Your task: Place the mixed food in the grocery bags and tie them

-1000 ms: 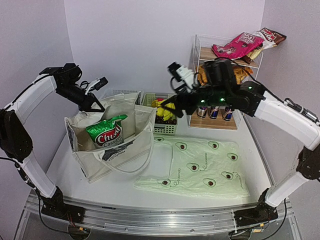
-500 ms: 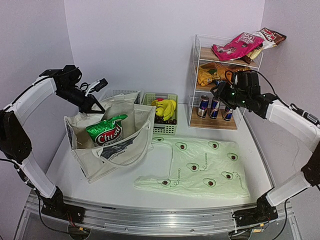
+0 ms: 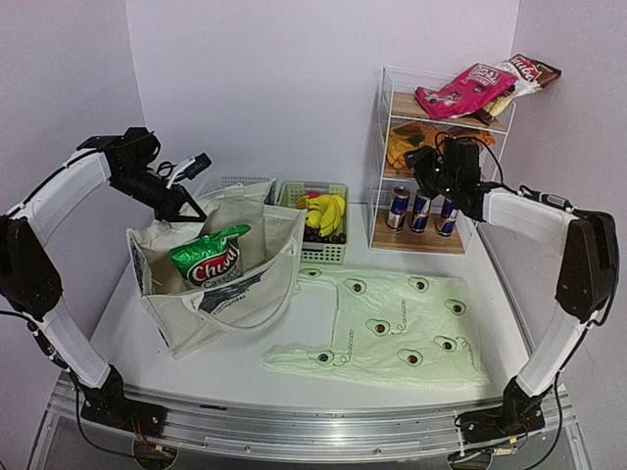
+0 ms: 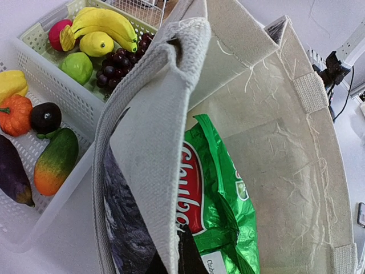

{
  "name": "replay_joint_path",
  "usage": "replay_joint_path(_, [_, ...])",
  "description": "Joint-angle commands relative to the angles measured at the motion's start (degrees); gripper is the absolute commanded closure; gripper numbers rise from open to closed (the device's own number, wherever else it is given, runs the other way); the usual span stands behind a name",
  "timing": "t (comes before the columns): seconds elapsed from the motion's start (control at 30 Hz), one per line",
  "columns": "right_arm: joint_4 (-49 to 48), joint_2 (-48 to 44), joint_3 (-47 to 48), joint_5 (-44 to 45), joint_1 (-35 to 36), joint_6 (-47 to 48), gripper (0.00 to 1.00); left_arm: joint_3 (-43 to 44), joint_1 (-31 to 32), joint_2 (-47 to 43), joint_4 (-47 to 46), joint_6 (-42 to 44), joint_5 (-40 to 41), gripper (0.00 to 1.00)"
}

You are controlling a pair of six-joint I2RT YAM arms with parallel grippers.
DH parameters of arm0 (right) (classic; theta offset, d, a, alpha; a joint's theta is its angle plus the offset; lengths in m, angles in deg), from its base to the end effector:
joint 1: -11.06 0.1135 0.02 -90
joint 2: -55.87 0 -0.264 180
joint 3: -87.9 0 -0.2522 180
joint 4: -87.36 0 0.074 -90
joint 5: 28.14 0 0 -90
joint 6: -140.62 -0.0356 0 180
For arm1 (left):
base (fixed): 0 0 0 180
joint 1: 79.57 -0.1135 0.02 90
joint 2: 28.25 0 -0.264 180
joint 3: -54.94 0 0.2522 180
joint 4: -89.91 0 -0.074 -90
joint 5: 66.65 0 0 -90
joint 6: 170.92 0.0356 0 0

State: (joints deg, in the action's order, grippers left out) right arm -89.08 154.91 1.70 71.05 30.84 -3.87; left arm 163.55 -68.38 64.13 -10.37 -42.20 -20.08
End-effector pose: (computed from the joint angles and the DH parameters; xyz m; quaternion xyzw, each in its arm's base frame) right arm 0.3976 0.1369 0.3345 0.2755 0.7068 0.3431 0.5539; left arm 0.3069 -0.0857 0.3584 0.4584 0.7841 -0.2991 0.2926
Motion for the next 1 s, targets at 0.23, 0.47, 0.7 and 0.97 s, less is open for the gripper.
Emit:
replay_joint_path(0.23, [-8.0, 9.4, 7.9, 6.3, -1.7, -4.7, 0.41, 1.4, -0.1, -2.1, 0.5, 0.5, -3.4, 1.00])
replay_joint_path(0.47, [-9.3, 10.7, 8.9, 9.3, -1.8, -2.3, 0.29, 1.6, -0.1, -2.4, 0.9, 0.6, -4.0, 1.00])
replay_joint_path(0.7, [-10.7, 14.7, 12.0, 10.3, -2.1, -4.0, 0.29, 2.5, 0.0, -2.3, 1.2, 0.7, -4.1, 1.00])
replay_joint_path(0.97, [-12.4, 18.2, 15.6, 11.1, -2.3, -5.9, 0.38, 2.1, -0.1, -3.0, 1.5, 0.8, -4.2, 1.00])
